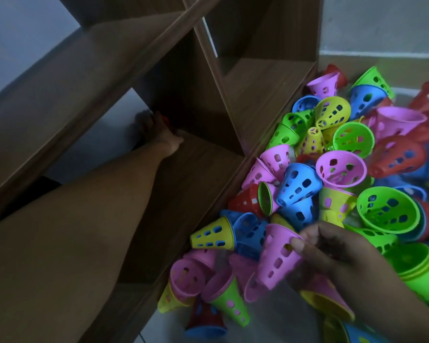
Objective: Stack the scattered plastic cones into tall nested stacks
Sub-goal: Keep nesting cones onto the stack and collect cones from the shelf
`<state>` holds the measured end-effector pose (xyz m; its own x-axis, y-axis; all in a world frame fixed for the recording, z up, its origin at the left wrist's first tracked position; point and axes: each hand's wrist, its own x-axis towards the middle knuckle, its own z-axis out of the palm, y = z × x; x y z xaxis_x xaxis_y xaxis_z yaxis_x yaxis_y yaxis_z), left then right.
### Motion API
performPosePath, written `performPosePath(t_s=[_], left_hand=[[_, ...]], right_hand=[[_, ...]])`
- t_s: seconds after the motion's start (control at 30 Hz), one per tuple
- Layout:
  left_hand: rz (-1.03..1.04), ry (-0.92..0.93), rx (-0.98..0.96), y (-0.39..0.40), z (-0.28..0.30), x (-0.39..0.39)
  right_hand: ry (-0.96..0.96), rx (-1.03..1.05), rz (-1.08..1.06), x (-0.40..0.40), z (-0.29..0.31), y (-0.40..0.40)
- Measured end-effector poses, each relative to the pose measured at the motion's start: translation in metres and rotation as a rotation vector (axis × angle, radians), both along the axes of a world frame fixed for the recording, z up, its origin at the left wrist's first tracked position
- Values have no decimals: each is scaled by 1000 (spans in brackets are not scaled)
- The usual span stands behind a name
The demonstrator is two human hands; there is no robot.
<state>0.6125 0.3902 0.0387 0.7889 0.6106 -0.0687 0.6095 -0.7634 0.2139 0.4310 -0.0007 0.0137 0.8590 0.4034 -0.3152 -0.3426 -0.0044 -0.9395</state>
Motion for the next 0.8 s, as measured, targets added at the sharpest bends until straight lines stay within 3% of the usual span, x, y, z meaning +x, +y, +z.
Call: performPosePath(t_s=[0.27, 0.43, 0.8], left_hand=[[15, -170, -62, -14, 2, -14], [-56, -215, 102, -29, 14, -40], [-93, -273, -368, -100, 53, -144]], right_hand=[[-46, -59, 43, 0, 5, -1], [-20, 4, 23, -4, 16, -4], [-262, -146, 79, -44, 80, -17]])
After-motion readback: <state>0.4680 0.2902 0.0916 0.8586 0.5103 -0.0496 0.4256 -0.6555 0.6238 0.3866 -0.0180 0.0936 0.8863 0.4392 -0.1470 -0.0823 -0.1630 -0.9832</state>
